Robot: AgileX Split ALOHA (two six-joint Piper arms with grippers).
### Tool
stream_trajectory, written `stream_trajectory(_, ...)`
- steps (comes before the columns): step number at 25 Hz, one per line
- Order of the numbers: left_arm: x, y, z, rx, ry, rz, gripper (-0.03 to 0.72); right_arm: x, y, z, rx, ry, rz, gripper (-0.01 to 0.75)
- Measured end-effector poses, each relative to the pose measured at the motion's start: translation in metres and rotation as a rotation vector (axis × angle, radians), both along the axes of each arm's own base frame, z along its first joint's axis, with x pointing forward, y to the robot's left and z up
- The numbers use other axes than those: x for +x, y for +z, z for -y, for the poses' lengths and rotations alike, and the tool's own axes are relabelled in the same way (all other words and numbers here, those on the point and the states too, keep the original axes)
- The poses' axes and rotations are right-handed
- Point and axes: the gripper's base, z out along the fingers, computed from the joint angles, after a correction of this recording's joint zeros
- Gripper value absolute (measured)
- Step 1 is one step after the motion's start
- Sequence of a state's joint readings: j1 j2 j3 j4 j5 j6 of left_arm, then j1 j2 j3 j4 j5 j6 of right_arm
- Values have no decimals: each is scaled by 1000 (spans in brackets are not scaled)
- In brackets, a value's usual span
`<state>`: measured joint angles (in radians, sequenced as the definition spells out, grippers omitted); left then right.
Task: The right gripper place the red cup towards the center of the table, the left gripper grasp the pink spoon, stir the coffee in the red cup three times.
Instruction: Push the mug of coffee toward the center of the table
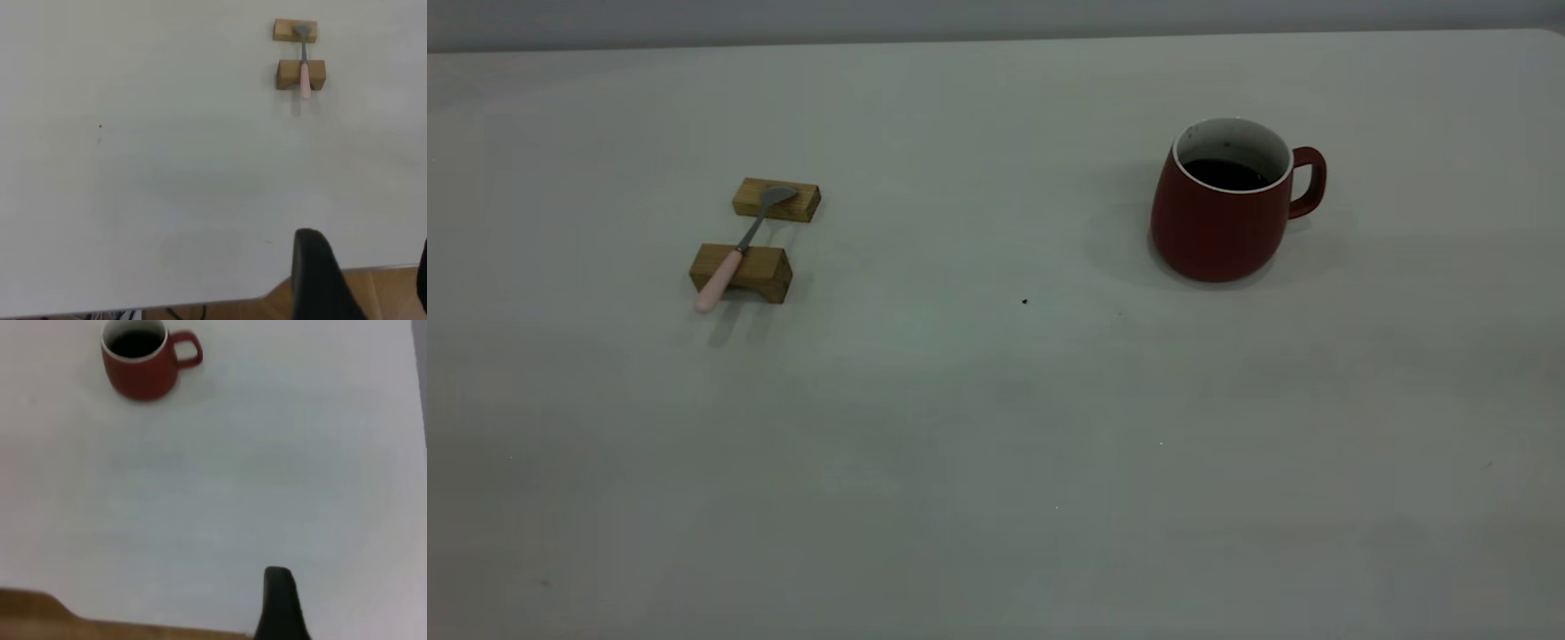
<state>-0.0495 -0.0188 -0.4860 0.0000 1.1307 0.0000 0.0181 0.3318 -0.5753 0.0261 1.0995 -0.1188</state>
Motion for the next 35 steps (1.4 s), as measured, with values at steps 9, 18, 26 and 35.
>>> stream_trajectory(9, 0, 0, 0, 0, 0, 0, 432, 119, 5, -3, -146, 187, -174, 593)
stream_trajectory(18, 0, 0, 0, 0, 0, 0, 432, 226, -50, -20, -235, 581, -231, 593)
stream_trajectory(26, 0, 0, 0, 0, 0, 0, 432, 293, -113, -28, -274, 757, -315, 593)
stream_trajectory(35, 0, 0, 0, 0, 0, 0, 432, 360, -168, -44, -355, 882, -325, 593)
